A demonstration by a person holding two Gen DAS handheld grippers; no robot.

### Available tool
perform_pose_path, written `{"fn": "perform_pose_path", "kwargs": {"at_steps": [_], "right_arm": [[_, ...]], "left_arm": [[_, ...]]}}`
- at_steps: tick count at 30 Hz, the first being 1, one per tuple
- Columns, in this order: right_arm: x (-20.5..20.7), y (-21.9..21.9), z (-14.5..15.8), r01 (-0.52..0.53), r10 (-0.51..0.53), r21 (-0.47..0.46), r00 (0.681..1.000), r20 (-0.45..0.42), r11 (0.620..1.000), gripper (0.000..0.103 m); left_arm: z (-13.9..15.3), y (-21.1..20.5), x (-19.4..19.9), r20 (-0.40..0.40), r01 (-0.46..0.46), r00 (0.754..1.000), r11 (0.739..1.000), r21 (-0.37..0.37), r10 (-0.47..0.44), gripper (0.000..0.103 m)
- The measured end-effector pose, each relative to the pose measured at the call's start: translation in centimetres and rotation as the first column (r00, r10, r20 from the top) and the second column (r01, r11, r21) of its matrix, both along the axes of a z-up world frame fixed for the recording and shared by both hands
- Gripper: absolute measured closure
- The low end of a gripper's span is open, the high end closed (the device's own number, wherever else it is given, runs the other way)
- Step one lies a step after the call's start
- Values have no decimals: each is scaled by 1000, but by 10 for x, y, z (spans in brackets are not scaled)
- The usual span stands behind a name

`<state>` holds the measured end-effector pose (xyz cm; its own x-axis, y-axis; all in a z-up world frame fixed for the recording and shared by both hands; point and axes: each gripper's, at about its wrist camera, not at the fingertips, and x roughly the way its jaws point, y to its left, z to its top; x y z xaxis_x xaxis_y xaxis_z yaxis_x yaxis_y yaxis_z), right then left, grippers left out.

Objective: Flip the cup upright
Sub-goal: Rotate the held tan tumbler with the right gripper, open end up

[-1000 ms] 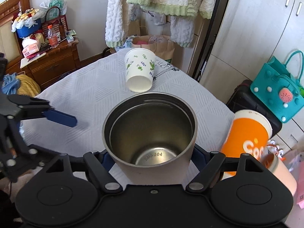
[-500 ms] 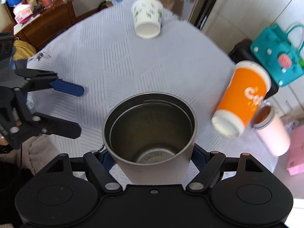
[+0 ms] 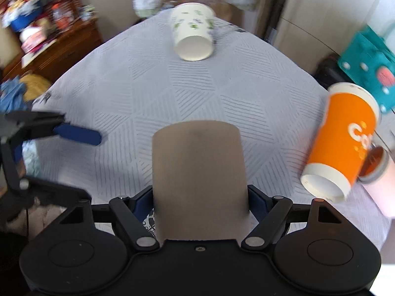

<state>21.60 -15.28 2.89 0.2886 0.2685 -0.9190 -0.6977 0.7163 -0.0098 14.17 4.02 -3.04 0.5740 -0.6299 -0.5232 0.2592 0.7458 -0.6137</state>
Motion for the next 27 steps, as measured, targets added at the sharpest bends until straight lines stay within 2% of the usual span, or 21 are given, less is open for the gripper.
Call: {"fn": "perform_pose_path", "kwargs": {"at_steps": [5, 8, 12, 14, 18, 23, 24, 26, 27], "right_arm": [[-17, -15, 12, -67, 65, 58, 997, 31, 996, 21], [-25, -25, 20, -83, 80, 78, 996, 38, 993, 21], [-32, -38, 24, -92, 88, 95, 995, 46, 991, 25], [-33, -46, 24, -77, 72, 111, 996, 46, 991, 27], [-31, -59, 25, -70, 67, 160, 997, 22, 985, 27], [-29, -52, 23, -146, 142, 142, 989, 38, 979, 24], [-29, -47, 22, -172, 167, 110, 984, 57, 979, 24], [-30, -35, 18, -239, 233, 44, 967, 102, 970, 15], [-28, -29, 17, -252, 248, 32, 962, 114, 967, 15]], "left_arm": [[3, -13, 4, -3, 27, 1000, 999, 17, -27, 1], [5, -25, 7, -15, 52, 999, 999, -8, -52, 1], [9, -40, 7, -14, 35, 999, 999, -21, -35, 1], [9, -45, 9, -28, 35, 999, 999, -42, -36, 1], [0, -48, 17, -97, 18, 995, 991, -131, -31, 1], [-4, -51, 23, -117, -32, 993, 985, -168, 12, 1], [-5, -51, 23, -119, -46, 993, 983, -177, 25, 1], [-6, -52, 24, -132, -101, 988, 973, -207, 74, 1], [-7, -53, 24, -135, -120, 987, 968, -220, 92, 1]]}}
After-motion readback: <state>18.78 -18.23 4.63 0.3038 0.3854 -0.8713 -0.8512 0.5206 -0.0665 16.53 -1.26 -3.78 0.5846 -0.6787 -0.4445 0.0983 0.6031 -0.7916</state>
